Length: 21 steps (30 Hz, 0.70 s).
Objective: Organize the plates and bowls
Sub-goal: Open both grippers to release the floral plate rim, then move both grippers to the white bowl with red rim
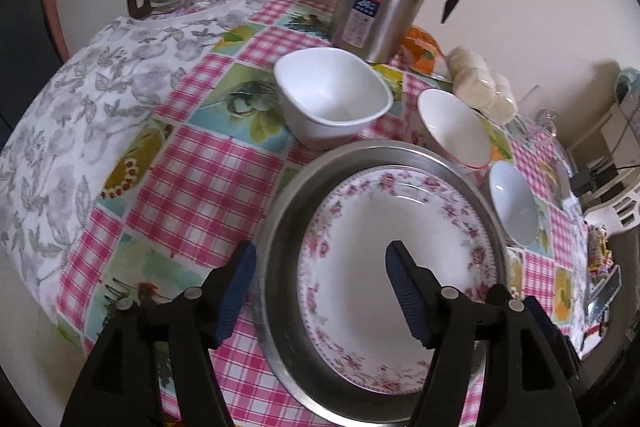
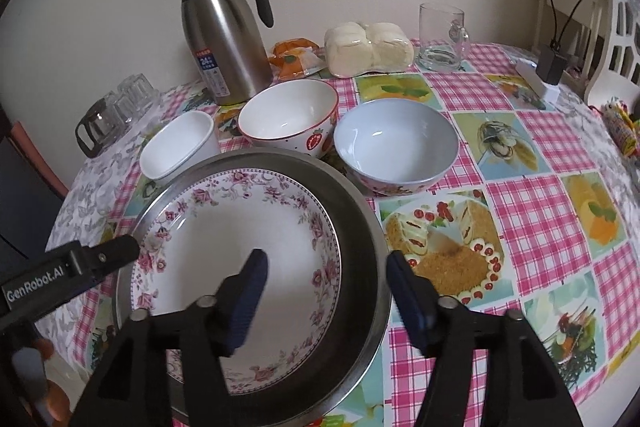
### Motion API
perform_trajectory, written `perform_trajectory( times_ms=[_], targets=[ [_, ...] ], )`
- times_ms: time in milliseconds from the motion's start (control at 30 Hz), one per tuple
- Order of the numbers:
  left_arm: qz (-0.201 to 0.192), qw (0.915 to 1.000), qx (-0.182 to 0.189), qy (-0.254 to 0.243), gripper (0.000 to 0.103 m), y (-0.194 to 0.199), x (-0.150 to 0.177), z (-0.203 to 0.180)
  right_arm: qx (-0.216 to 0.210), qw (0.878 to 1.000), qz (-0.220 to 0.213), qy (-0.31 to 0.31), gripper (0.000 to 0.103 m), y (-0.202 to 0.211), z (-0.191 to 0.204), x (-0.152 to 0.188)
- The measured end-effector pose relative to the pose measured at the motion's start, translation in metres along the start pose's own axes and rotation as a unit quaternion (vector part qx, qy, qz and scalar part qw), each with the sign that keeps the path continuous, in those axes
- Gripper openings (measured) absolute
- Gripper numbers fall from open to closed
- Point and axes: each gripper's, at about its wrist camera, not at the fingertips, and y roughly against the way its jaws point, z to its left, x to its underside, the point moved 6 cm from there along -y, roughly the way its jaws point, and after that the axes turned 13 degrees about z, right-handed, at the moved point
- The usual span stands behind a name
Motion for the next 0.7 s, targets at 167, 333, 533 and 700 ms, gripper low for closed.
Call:
perform_trajectory(
  times_ms=[167, 333, 533, 700],
  targets=[
    [0.001, 0.9996, -0.023, 0.016, 0.08, -0.005, -0.001, 0.012, 0.007, 1.0, -0.002, 0.012, 0.084, -0.002, 0.002, 0.0],
    [-0.011, 0.999, -0.036, 0.025, 0.082, -0.003, -0.003, 0.019, 0.009, 1.0, -0.007, 0.016, 0.091, -0.001, 0.002, 0.0],
    [-0.025, 0.9983, -0.042, 0.03, 0.093, 0.0, -0.005, 0.023, 0.011, 1.0, -0.011, 0.022, 0.1, -0.001, 0.004, -0.001],
    [-0.033, 0.9973, -0.059, 0.031, 0.098, 0.0, -0.006, 0.026, 0.014, 1.0, -0.014, 0.025, 0.103, -0.001, 0.005, 0.0]
  ],
)
